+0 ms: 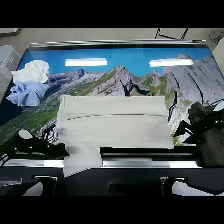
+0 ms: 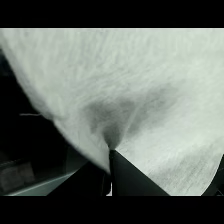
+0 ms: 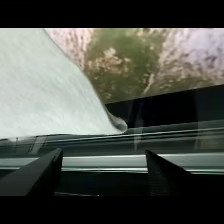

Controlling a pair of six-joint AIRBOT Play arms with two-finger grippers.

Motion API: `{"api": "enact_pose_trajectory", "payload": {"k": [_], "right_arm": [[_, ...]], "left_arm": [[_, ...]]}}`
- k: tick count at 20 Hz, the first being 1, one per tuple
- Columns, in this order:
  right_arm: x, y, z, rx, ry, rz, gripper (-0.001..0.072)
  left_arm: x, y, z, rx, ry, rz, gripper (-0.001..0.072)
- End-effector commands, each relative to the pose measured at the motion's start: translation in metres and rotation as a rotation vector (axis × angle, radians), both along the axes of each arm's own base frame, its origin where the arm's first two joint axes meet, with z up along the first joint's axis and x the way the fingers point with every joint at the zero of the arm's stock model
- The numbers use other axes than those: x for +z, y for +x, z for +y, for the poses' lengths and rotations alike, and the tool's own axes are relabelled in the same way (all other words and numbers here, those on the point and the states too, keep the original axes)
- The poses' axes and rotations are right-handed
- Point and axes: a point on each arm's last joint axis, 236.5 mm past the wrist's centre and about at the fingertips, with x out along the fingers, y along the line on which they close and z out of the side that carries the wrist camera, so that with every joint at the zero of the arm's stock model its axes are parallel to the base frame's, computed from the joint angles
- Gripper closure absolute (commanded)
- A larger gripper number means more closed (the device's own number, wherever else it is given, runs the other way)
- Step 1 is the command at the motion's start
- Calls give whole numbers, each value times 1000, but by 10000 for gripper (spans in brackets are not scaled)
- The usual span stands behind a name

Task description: Fold the clothes and pants, and hang the long-sleeved shirts on hangers.

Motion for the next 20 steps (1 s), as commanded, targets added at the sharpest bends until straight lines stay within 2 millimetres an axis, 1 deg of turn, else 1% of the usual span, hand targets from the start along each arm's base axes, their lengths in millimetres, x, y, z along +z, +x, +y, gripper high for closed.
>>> {"api": "enact_pose_trajectory", "payload": {"k": [1,2,4,6,7,8,10,12,13,14,15,17,18,19,20], "right_arm": [[-23,-18,13,27,39,12,96],[-32,-18,16,22,42,-7,99],[-43,-14,20,5,45,-42,104],[-52,-8,20,-20,28,-75,162],[-55,-5,20,-28,24,-88,215],[-58,-2,22,-38,16,-97,328],[-57,2,27,-41,29,-105,677],[-45,13,29,-24,58,-135,673],[-33,25,25,-15,54,-167,676],[-18,40,19,-10,40,-210,676],[0,58,13,-28,23,-251,676],[33,99,9,-89,18,-361,676],[45,118,8,-103,2,-414,676],[51,134,9,-95,-18,-448,676],[52,151,12,-88,-33,-474,676]], "left_arm": [[-3,-2,-1,6,5,-4,680],[-2,-1,-1,7,5,-8,680],[0,0,-1,9,7,-15,680],[2,1,-1,7,6,-24,680],[3,1,-1,7,6,-28,680],[4,2,-1,7,7,-33,680],[5,3,-1,8,9,-44,680],[14,13,1,1,16,-86,681],[25,25,5,3,21,-128,681],[43,44,12,16,28,-191,681],[63,67,21,51,47,-258,681],[96,116,38,150,92,-376,682],[109,141,42,184,109,-433,682],[121,165,45,200,122,-489,682],[128,187,45,214,128,-521,682]]}}
